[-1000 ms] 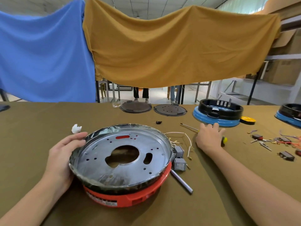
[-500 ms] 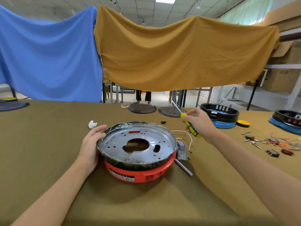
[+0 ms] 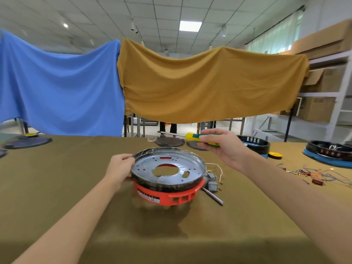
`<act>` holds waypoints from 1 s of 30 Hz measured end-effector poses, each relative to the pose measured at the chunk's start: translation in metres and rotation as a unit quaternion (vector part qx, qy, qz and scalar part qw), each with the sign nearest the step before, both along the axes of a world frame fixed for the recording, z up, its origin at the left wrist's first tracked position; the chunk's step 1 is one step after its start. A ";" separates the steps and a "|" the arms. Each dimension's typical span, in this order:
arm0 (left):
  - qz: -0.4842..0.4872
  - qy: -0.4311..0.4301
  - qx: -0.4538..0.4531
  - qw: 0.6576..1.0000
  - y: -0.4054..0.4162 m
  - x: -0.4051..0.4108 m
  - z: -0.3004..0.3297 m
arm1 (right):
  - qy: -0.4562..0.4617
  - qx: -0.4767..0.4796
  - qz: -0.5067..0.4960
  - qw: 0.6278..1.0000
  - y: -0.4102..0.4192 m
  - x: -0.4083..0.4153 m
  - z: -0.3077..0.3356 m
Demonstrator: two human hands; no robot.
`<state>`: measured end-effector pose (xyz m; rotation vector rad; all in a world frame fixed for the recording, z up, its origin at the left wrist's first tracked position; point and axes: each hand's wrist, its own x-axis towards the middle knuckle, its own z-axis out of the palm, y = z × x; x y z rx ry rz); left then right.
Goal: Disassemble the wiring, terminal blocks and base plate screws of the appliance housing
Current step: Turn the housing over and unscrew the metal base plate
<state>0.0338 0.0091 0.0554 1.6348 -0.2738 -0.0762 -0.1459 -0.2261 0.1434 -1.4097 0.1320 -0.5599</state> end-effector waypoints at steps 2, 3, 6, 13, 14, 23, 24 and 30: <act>-0.013 -0.004 0.031 0.999 0.002 0.008 0.017 | -0.011 0.009 0.021 1.000 0.003 0.005 0.006; -0.028 0.000 0.044 0.999 0.003 0.012 0.023 | -0.016 0.015 0.027 0.999 0.004 0.008 0.009; -0.084 0.005 0.087 0.993 0.008 0.025 0.032 | -0.036 0.026 0.008 0.999 0.008 0.022 0.013; -0.157 -0.006 0.137 0.978 0.011 0.070 0.016 | -0.062 -0.089 -0.062 0.992 0.012 0.076 -0.009; -0.166 -0.006 0.143 0.976 0.007 0.075 0.014 | -0.073 -0.097 -0.075 0.990 0.013 0.085 -0.012; -0.257 0.005 0.252 0.933 -0.018 0.090 0.001 | -0.156 -0.283 -0.142 0.936 0.018 0.154 -0.031; -0.267 0.006 0.266 0.926 -0.017 0.089 -0.001 | -0.169 -0.297 -0.137 0.930 0.018 0.157 -0.032; -0.274 -0.026 0.327 0.904 -0.025 0.096 0.005 | -0.184 -0.344 -0.122 0.913 0.017 0.173 -0.034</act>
